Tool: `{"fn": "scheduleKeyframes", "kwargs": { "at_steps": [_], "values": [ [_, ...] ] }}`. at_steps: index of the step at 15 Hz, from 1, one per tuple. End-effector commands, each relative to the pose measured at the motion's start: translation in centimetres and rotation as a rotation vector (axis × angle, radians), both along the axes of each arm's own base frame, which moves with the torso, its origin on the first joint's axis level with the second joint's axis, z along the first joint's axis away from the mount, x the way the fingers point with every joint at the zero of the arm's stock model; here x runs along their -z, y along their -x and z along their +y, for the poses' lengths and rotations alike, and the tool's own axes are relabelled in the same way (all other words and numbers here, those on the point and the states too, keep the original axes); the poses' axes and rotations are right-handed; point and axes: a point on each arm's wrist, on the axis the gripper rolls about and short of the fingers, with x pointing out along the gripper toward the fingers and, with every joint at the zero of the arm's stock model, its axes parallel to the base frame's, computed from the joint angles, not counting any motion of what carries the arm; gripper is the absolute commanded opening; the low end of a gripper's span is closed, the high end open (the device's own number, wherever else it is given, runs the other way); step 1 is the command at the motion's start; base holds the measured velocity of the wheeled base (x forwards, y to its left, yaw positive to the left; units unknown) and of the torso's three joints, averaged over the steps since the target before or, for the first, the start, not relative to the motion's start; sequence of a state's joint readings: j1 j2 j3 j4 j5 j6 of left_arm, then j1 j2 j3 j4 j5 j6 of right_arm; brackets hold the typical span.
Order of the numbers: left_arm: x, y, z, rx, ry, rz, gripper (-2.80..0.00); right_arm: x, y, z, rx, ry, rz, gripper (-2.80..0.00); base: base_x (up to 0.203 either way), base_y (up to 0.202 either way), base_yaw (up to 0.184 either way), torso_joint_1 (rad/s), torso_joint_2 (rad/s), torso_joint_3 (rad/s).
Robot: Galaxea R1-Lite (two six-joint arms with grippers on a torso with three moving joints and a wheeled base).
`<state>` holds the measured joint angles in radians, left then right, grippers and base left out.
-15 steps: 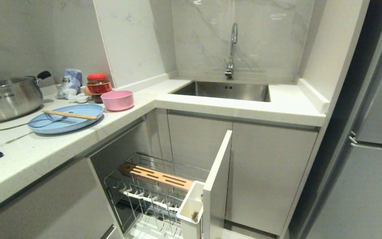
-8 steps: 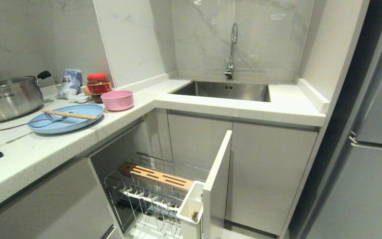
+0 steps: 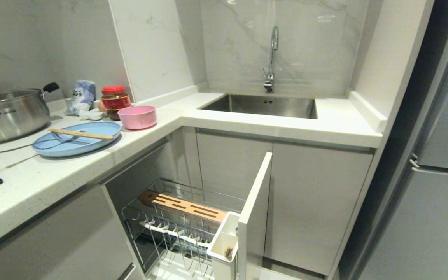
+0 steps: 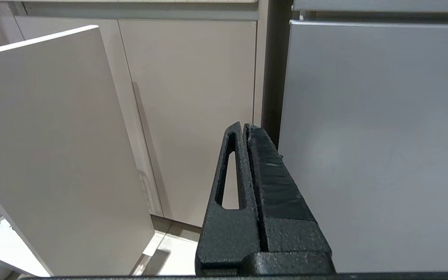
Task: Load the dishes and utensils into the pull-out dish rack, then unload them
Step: Pick up the chopsticks and place it in the cupboard
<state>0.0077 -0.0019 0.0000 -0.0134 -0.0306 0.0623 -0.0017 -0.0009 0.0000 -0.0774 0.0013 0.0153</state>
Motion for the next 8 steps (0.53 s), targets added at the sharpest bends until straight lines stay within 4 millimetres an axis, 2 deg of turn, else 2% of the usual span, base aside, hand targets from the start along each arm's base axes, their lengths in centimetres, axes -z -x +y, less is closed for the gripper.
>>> {"fn": "scheduleKeyframes", "kwargs": {
  "at_steps": [1, 8],
  "values": [
    [0.27, -0.08, 0.0, 0.0, -0.002, 0.013, -2.8, 0.72, -0.2, 0.0, 0.0, 0.0, 0.025, -2.8, 0.0, 0.0, 0.0, 0.004, 0.0, -0.126],
    [0.28, -0.08, 0.0, 0.003, -0.005, 0.014, -2.8, 0.72, -0.2, 0.0, 0.0, 0.0, 0.025, -2.8, 0.0, 0.0, 0.0, 0.002, 0.0, -0.19]
  ]
}}
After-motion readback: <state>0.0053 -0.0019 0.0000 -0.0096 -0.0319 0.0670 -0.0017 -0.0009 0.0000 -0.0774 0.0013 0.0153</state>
